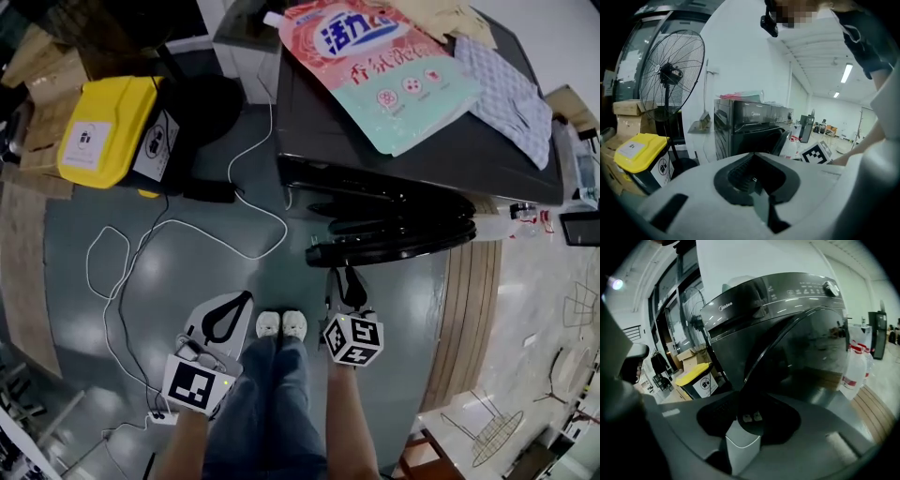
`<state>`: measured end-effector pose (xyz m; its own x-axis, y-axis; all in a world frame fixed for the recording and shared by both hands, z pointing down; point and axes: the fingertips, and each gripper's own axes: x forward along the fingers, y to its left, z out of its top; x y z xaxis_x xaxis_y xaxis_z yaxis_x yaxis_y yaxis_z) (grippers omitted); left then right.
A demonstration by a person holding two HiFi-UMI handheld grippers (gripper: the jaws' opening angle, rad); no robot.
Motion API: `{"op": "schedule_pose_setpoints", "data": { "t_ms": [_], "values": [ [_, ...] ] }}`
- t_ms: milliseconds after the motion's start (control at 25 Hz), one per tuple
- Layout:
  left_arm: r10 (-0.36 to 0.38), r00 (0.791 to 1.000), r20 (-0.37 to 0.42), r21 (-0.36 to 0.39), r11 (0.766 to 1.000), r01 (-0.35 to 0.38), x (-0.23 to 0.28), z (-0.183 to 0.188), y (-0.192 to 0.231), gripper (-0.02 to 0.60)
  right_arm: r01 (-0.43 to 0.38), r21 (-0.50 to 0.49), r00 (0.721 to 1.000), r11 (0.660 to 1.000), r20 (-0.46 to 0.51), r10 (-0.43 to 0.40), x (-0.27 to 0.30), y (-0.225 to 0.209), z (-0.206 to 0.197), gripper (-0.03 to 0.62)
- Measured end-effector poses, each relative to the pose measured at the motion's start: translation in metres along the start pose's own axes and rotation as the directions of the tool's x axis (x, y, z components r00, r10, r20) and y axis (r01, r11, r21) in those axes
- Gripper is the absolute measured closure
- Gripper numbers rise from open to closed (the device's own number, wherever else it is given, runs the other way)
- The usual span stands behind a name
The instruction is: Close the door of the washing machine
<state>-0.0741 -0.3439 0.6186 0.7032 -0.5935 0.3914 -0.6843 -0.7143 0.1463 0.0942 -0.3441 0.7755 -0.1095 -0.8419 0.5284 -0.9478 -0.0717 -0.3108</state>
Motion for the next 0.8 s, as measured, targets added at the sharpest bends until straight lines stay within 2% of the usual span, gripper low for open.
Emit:
{"op": "schedule_pose_setpoints", "data": {
  "t_ms": [40,120,360,600,800],
  "values": [
    [0.005,1.0,-0.001,-0.004,1.0,-0.005,0.001,0.0,0.003,0.581,-0.007,-0.023,1.0,1.0,0.009,0.008,0.01,0.0,0.006,0.457],
    [0.016,1.0,-0.001,-0.016,1.0,-0.016,0.004,0.0,0.009,0.581,0.005,-0.052,1.0,0.999,0.027,-0.004,0.028,-0.006,0.02,0.583],
    [0.04,0.999,-0.003,-0.035,0.999,-0.04,0.009,0.0,0.022,0.581,0.0,-0.084,0.999,0.996,0.037,0.003,0.068,-0.012,0.052,0.582],
    [0.056,0.998,0.002,-0.051,0.997,-0.056,0.01,0.001,0.03,0.581,-0.01,-0.077,0.998,0.997,0.065,0.015,0.07,-0.012,0.053,0.58],
    [0.067,0.998,0.013,-0.032,0.997,-0.067,0.011,0.007,0.028,0.581,-0.067,-0.082,0.996,0.994,0.049,0.071,0.071,-0.011,0.051,0.582]
  ]
}}
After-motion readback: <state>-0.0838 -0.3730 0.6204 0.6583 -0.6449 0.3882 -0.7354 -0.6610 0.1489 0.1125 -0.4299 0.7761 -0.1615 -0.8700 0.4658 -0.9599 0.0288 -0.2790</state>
